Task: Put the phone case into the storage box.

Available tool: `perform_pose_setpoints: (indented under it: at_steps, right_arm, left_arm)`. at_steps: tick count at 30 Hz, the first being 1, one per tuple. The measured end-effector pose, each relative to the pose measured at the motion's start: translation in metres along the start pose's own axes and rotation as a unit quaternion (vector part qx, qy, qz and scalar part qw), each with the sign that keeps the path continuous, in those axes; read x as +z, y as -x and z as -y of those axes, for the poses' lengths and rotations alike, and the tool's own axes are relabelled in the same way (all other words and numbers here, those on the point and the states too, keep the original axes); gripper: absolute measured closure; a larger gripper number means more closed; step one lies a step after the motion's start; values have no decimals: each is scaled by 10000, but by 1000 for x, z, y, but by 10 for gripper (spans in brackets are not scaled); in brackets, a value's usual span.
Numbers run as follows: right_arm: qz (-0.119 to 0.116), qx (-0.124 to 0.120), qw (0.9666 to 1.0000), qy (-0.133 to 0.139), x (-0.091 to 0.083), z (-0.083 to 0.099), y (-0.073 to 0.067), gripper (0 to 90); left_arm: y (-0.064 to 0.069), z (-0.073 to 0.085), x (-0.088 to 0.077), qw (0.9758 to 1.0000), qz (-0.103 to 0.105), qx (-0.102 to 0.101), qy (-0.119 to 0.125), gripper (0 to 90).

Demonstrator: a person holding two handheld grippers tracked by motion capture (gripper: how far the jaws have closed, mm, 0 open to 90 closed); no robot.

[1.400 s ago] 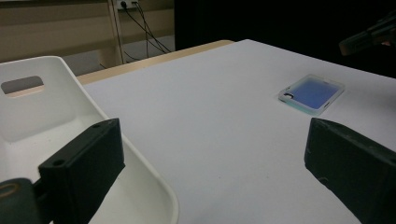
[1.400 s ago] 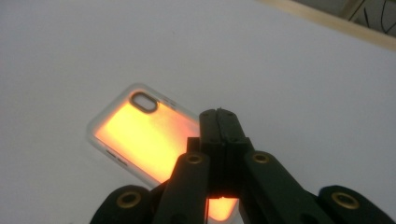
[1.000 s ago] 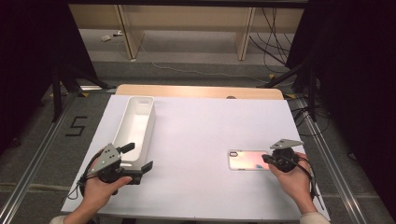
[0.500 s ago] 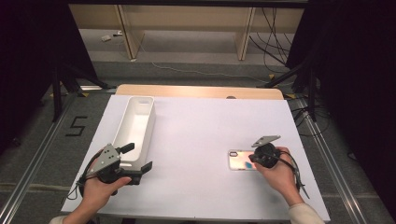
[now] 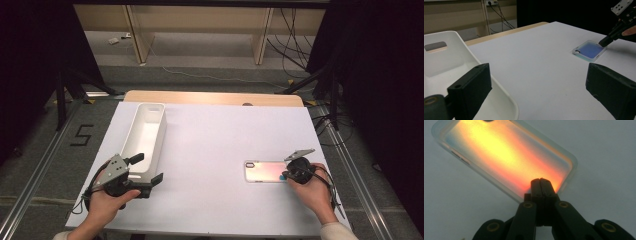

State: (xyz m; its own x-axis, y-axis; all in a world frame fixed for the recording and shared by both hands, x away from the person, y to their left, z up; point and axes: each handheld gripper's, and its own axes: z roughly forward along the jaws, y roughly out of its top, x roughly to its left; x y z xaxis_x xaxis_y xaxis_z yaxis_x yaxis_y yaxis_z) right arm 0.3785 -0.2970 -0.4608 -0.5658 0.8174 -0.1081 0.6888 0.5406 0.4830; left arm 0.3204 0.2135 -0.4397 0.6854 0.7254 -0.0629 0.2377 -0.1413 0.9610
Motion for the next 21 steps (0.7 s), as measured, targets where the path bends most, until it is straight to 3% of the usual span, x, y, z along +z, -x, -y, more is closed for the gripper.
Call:
perform_pose_setpoints:
  at_steps: [2, 3, 4, 5, 7, 9, 13, 14, 21]
  right_arm:
    - [0, 126, 9999, -92, -1, -1, -5, 900]
    - [-21, 26, 9999, -99, -1, 0, -5, 900]
    - [-49, 171, 9997, -165, -2, -1, -8, 900]
    - [-56, 167, 9997, -174, -2, -1, -9, 900]
    - [-70, -18, 9999, -127, -2, -1, -10, 900]
    - [-122, 65, 9997, -212, -3, -2, -14, 900]
    - [-204, -8, 9995, -233, -3, -3, -19, 900]
    - [-212, -121, 9995, -200, -3, -4, -20, 900]
    - [-431, -165, 9986, -274, -3, -7, -35, 900]
  left_arm:
    - [0, 0, 0, 10000, 1, -3, -1, 61]
    - [0, 0, 0, 10000, 2, 0, -1, 61]
    - [0, 0, 0, 10000, 2, 5, -2, 61]
    - [0, 0, 0, 10000, 3, 1, -1, 62]
    - [0, 0, 0, 10000, 6, -7, 1, 61]
    - [0, 0, 0, 10000, 4, -7, -3, 61]
    - [0, 0, 0, 10000, -3, -6, -4, 62]
    - [0, 0, 0, 10000, -2, -5, -1, 62]
    - [0, 0, 0, 10000, -2, 2, -4, 62]
